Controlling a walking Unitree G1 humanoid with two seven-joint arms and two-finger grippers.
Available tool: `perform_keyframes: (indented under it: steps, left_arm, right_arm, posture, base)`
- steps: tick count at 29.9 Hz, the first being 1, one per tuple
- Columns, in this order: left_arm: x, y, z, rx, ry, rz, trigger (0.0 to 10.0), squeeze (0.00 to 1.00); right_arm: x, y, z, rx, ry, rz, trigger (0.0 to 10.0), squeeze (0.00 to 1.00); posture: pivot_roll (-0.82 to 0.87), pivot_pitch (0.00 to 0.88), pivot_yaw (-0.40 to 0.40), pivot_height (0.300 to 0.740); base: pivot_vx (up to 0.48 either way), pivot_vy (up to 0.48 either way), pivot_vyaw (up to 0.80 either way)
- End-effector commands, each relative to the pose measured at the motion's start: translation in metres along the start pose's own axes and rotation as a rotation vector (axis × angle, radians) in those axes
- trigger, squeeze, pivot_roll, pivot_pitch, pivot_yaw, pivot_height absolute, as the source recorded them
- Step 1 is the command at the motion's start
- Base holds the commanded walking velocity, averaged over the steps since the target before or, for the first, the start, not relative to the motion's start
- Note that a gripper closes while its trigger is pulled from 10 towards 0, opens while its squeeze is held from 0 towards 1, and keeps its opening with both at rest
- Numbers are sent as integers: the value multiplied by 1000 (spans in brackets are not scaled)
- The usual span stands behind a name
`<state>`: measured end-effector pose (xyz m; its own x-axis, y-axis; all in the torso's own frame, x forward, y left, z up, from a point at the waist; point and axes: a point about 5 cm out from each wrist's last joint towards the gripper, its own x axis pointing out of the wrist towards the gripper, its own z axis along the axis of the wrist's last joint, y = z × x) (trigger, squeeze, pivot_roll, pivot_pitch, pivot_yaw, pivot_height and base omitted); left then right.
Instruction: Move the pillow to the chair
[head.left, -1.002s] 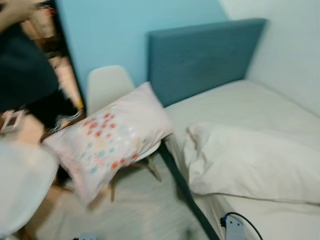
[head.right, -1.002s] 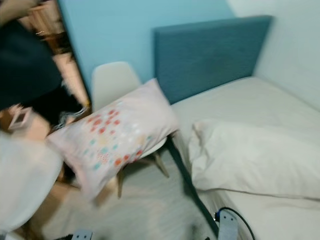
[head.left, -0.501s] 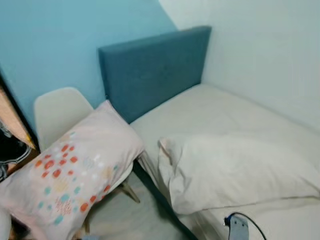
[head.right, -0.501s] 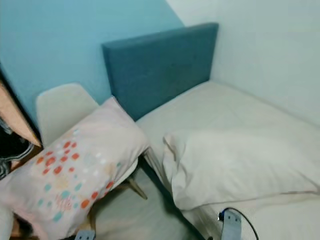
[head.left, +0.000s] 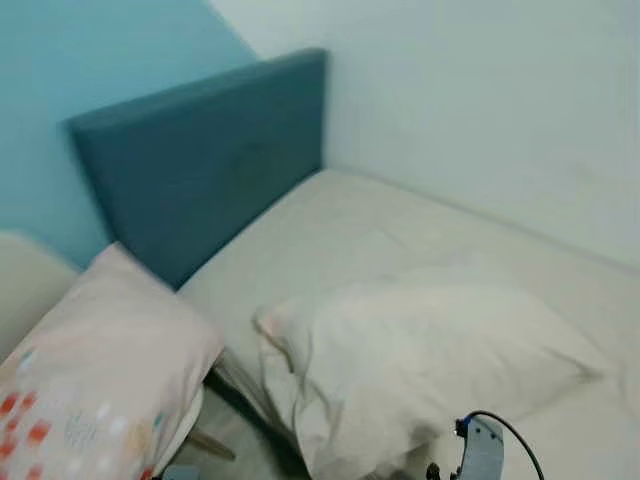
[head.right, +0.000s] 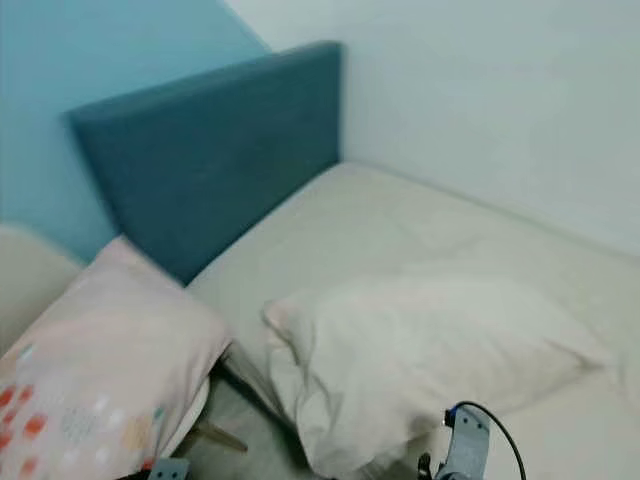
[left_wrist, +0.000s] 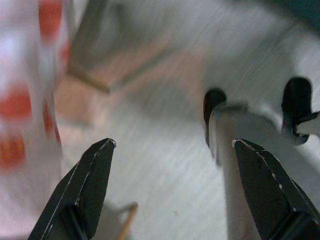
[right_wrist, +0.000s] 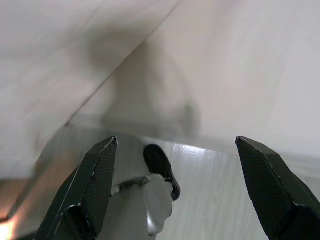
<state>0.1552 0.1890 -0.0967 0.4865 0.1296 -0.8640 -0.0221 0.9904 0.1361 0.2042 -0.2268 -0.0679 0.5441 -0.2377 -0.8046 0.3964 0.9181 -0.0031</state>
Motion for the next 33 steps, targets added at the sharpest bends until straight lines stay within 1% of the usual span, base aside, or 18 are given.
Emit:
perform_keyframes:
  steps: [1, 3, 5, 7, 9, 10, 11, 12, 17, 22, 23, 25, 26, 28, 29, 30, 32, 33]
  left_arm:
    - [-2, 0, -12, -3, 34, -6, 10000, 0]
    - [-2, 0, -13, 5, 37, -9, 10000, 0]
    - [-2, 0, -13, -7, 39, -6, 10000, 0]
    - [-2, 0, -13, -11, 40, -2, 10000, 0]
    - [-2, 5, -13, -26, 38, 15, 10000, 0]
    - [-2, 5, -13, -26, 38, 15, 10000, 0]
    - [-2, 17, -13, -29, 32, 29, 10000, 0]
    - [-2, 21, -13, -28, 31, 34, 10000, 0]
    - [-2, 24, -13, -26, 29, 40, 10000, 0]
    - [-3, 25, -14, -27, 19, 48, 10000, 0]
    - [-3, 25, -14, -27, 19, 48, 10000, 0]
    - [-3, 23, -13, -31, 2, 55, 10000, 0]
    - [-3, 23, -10, -59, -26, 74, 10000, 0]
    - [-3, 23, -9, -66, -32, 79, 10000, 0]
    - [-2, 30, -2, -91, -65, 117, 10000, 0]
    - [-2, 30, -2, -91, -65, 117, 10000, 0]
    - [-3, 44, 11, -129, -133, 197, 10000, 0]
    - [-3, 51, 18, -131, -157, 225, 10000, 0]
  right_arm:
    - [0, 4, 7, 28, -30, 21, 10000, 0]
    - [1, 9, 14, 52, -52, 50, 10000, 0]
    - [1, 19, 24, 97, -87, 105, 10000, 0]
    - [1, 21, 26, 105, -91, 115, 10000, 0]
    - [0, 27, 31, 142, -104, 146, 10000, 0]
    - [0, 27, 31, 142, -104, 146, 10000, 0]
    - [0, 30, 34, 177, -102, 168, 10000, 0]
    - [0, 31, 36, 194, -104, 177, 10000, 0]
    - [0, 31, 44, 228, -130, 183, 10000, 0]
    - [0, 25, 55, 351, -158, 189, 10000, 0]
    - [0, 25, 55, 351, -158, 189, 10000, 0]
    - [0, 25, 58, 400, -166, 206, 10000, 0]
    - [0, 26, 62, 446, -179, 231, 10000, 0]
    - [-1, 26, 63, 455, -182, 237, 10000, 0]
    - [-1, 26, 67, 488, -196, 259, 10000, 0]
    - [-1, 26, 67, 488, -196, 259, 10000, 0]
    - [-2, 27, 76, 541, -227, 309, 10000, 0]
    - [-3, 27, 78, 537, -231, 315, 10000, 0]
  posture:
    - [-94, 3, 23, 740]
    - [-96, 0, 24, 740]
    - [-96, 0, 24, 740]
    - [-96, 0, 24, 740]
    - [-96, 0, 24, 740]
    - [-96, 0, 24, 740]
    - [-97, 0, 24, 740]
    - [-97, 0, 25, 735]
    - [-97, 0, 25, 715]
    - [-100, 0, 26, 685]
    - [-100, 0, 26, 685]
    - [-100, 0, 26, 675]
    - [-102, 0, 23, 665]
    - [-102, 0, 23, 660]
    - [-102, 0, 23, 655]
    - [-102, 0, 23, 655]
    - [-104, 0, 21, 640]
    - [-104, 0, 21, 635]
  base:
    - [0, -465, 0]
    - [0, -465, 0]
    - [0, -465, 0]
    - [0, -356, 0]
    - [0, 0, 0]
    - [0, 0, 0]
    - [0, 0, 0]
    - [0, 0, 0]
    - [0, 0, 0]
    - [0, 0, 0]
    - [0, 0, 0]
    - [0, 0, 0]
    - [0, 0, 0]
    - [0, 0, 0]
    - [0, 0, 0]
    - [0, 0, 0]
    - [0, 0, 0]
    - [0, 0, 0]
